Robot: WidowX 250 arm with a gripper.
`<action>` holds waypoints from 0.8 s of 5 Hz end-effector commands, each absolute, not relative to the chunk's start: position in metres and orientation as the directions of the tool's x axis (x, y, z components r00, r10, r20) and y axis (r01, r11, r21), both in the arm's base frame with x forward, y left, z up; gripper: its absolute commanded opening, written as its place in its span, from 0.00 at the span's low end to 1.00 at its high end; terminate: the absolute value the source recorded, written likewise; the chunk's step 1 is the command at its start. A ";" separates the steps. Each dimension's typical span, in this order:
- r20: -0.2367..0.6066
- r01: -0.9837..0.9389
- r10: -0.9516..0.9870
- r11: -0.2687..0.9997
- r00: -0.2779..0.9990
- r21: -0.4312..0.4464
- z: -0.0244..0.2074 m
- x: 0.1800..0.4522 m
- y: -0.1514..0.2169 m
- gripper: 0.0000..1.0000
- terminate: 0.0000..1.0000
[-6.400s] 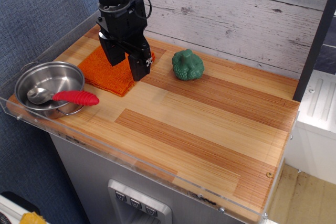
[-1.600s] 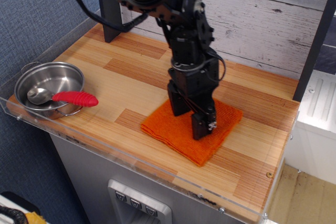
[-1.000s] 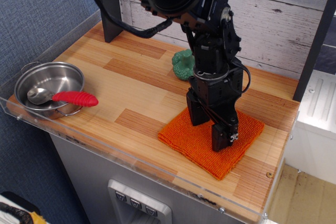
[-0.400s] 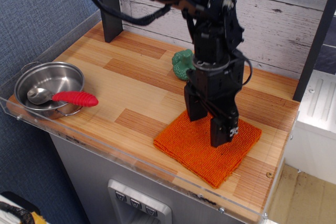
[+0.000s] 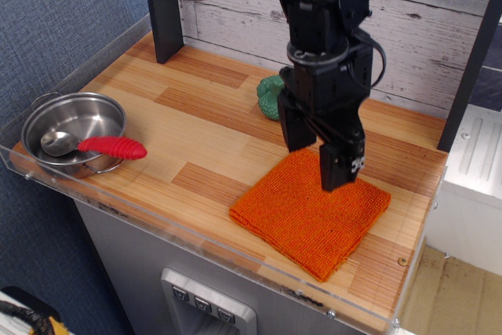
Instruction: PICK UP THE ORANGE TOWEL AND PUT ANOTHER SIDE OF THE TABLE
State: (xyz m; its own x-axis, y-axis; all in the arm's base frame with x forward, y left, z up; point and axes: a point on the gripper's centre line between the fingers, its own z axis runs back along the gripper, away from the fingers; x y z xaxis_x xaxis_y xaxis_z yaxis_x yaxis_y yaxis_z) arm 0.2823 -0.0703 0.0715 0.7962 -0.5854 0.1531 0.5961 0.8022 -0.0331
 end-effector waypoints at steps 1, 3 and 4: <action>0.178 0.483 -0.475 0.875 0.861 0.000 0.099 0.298 -0.038 1.00 0.00; 0.192 0.328 -0.330 0.944 0.924 0.046 0.112 0.302 0.025 1.00 0.00; 0.202 0.302 -0.304 0.952 0.931 0.044 0.111 0.310 0.045 1.00 0.00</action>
State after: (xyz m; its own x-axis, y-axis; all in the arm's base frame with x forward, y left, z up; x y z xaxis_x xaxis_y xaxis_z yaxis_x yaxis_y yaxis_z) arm 0.3081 0.0436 0.0991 0.9376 -0.3027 0.1710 0.3022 0.9528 0.0297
